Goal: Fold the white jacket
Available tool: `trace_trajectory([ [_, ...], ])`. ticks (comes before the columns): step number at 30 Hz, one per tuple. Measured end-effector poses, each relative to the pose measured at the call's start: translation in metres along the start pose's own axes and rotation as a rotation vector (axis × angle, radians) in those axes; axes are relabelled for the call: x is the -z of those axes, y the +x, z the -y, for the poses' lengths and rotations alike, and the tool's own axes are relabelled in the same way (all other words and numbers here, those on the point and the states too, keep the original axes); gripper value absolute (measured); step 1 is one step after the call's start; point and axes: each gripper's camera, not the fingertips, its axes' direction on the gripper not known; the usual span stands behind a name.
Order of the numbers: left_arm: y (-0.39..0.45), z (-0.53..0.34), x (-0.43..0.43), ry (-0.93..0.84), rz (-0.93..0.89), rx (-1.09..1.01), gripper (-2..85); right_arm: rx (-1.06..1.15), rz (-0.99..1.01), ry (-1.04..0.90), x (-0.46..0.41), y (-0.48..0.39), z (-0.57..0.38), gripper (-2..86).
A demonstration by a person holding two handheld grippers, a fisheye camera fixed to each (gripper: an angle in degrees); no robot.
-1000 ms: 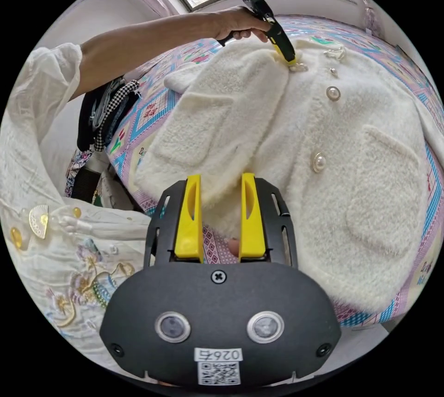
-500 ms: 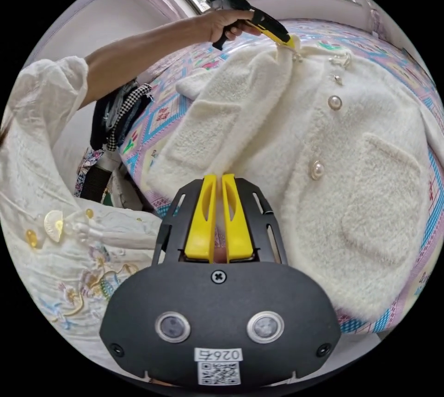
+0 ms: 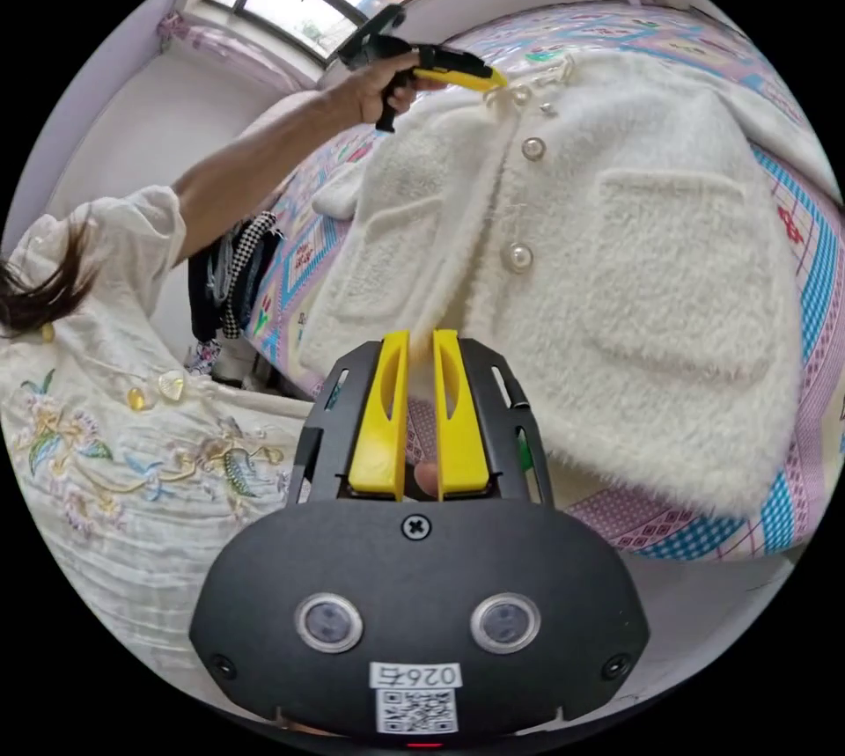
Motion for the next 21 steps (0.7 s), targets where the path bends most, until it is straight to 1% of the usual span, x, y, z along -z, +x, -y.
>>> trace_trajectory([
  [3, -0.012, -0.009, 0.011, 0.039, -0.047, -0.01, 3.2, -0.047, -0.015, 0.049, 0.012, 0.005, -0.014, 2.5],
  [5, -0.015, -0.013, 0.026, 0.078, -0.164, -0.065, 0.3, -0.094, -0.021, 0.098, 0.026, 0.013, -0.023, 2.9],
  [7, -0.015, -0.022, 0.056, 0.201, -0.387, -0.142, -0.5, -0.122, -0.017, 0.132, 0.037, 0.019, -0.028, 2.9],
  [9, -0.013, -0.035, 0.081, 0.306, -0.478, -0.187, -0.7, -0.136, -0.029, 0.176, 0.051, 0.023, -0.032, 2.7],
  [10, -0.009, -0.048, 0.095, 0.355, -0.476, -0.203, -0.7, -0.134, -0.06, 0.211, 0.062, 0.022, -0.034, 2.7],
  [11, -0.007, -0.056, 0.101, 0.375, -0.458, -0.213, -0.6, -0.129, -0.11, 0.248, 0.073, 0.021, -0.035, 2.7],
  [12, -0.001, -0.074, 0.111, 0.406, -0.391, -0.223, -0.4, -0.125, -0.143, 0.265, 0.079, 0.02, -0.036, 2.9],
  [13, 0.004, -0.097, 0.118, 0.433, -0.288, -0.212, 0.1, -0.114, -0.226, 0.29, 0.089, 0.018, -0.037, 3.2],
  [14, 0.006, -0.11, 0.12, 0.444, -0.228, -0.197, 0.4, -0.116, -0.328, 0.285, 0.094, 0.018, -0.037, 4.2],
  [16, 0.008, -0.169, 0.117, 0.485, 0.034, -0.063, 5.1, -0.129, -0.466, 0.251, 0.096, 0.025, -0.036, 6.0],
  [17, 0.008, -0.187, 0.114, 0.49, 0.092, -0.025, 6.0, -0.134, -0.536, 0.222, 0.096, 0.031, -0.036, 7.2],
  [18, 0.007, -0.22, 0.106, 0.471, 0.169, 0.042, 7.5, -0.135, -0.561, 0.208, 0.095, 0.035, -0.037, 7.8],
  [19, 0.005, -0.252, 0.094, 0.42, 0.207, 0.114, 8.5, -0.136, -0.581, 0.18, 0.094, 0.045, -0.039, 8.8],
  [21, 0.002, -0.3, 0.073, 0.346, 0.18, 0.233, 9.9, -0.156, -0.535, 0.139, 0.093, 0.063, -0.042, 10.4],
])
